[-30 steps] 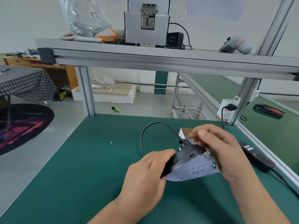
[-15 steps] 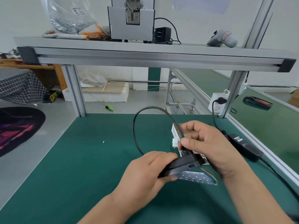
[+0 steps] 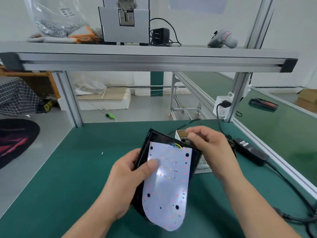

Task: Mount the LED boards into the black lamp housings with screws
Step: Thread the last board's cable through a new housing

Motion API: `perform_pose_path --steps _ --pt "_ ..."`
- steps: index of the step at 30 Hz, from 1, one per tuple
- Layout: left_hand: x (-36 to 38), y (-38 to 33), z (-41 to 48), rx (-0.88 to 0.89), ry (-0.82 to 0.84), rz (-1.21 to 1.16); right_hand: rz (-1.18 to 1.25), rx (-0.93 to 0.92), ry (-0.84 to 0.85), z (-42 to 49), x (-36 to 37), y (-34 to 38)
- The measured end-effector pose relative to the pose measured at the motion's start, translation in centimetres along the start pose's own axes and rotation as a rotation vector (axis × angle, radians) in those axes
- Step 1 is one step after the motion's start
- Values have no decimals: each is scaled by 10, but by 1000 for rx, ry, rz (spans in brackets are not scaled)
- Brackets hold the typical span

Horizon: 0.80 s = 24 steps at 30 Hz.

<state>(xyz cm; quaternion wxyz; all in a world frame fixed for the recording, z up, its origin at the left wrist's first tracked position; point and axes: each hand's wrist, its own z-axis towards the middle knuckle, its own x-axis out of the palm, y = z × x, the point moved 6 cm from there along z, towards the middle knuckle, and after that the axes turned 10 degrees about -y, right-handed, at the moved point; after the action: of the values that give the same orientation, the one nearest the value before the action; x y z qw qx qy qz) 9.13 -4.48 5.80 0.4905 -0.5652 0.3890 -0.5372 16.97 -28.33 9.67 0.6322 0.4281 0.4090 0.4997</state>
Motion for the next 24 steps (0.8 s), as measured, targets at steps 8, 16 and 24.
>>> perform_pose_path --steps 8,16,24 --pt "-17 25 7 -405 130 -216 -767 -211 98 -6 13 -3" --pt "-22 25 19 -222 143 -77 -920 -350 -22 -10 14 2" --pt "-29 33 22 -11 -284 -4 -627 -154 308 -49 61 0"
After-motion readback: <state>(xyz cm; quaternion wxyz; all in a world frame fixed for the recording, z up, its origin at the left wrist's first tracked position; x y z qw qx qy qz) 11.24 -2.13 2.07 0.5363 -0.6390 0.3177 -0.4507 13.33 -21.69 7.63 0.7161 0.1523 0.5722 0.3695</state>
